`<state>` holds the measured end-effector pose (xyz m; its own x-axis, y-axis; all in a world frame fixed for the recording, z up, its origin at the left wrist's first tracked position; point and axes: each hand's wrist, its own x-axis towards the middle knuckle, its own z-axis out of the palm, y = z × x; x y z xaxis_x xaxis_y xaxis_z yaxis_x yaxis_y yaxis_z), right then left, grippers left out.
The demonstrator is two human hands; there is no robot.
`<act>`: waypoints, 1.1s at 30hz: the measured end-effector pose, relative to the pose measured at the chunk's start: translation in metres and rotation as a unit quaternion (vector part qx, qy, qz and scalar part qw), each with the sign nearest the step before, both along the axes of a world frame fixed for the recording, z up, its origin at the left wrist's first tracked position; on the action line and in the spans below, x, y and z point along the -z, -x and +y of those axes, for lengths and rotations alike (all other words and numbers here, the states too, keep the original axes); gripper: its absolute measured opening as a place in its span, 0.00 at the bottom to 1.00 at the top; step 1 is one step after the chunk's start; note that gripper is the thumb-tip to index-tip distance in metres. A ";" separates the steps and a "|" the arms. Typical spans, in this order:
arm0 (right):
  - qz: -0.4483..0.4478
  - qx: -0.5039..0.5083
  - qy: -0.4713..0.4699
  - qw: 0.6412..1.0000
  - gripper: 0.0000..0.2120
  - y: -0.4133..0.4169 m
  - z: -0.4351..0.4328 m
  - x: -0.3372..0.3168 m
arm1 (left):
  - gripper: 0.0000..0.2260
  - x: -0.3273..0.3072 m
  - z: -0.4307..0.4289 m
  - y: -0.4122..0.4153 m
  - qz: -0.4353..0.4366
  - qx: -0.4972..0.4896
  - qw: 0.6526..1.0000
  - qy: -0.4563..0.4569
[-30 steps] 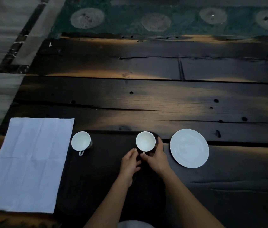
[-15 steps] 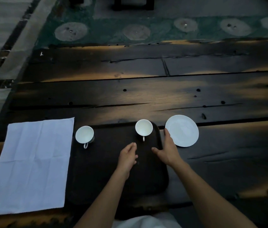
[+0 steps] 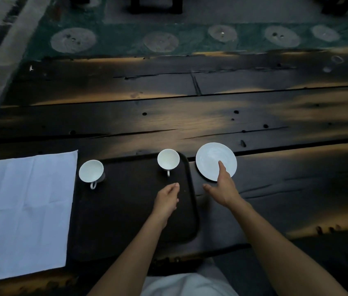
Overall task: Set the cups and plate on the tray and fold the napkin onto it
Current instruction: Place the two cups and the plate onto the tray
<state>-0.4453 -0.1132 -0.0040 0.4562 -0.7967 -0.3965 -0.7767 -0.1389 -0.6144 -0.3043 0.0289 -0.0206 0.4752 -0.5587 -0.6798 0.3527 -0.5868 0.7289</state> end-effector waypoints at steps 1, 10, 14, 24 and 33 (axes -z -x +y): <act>0.002 -0.001 0.000 1.000 0.49 0.006 -0.008 0.000 | 0.16 0.002 -0.006 0.003 -0.027 0.017 0.999 -0.005; 0.016 -0.059 -0.031 0.998 0.44 0.046 -0.101 0.015 | 0.19 0.022 -0.084 0.024 -0.093 0.056 0.992 -0.066; 0.024 -0.068 -0.060 0.996 0.40 0.050 -0.145 0.032 | 0.19 0.033 -0.117 0.028 -0.078 0.019 0.992 -0.098; 0.087 -0.059 -0.100 0.989 0.43 0.036 -0.209 0.074 | 0.23 0.056 -0.163 0.028 -0.027 -0.047 0.988 -0.142; 0.070 -0.040 -0.102 0.991 0.23 0.020 -0.220 0.080 | 0.16 0.052 -0.178 0.033 0.004 -0.088 0.987 -0.134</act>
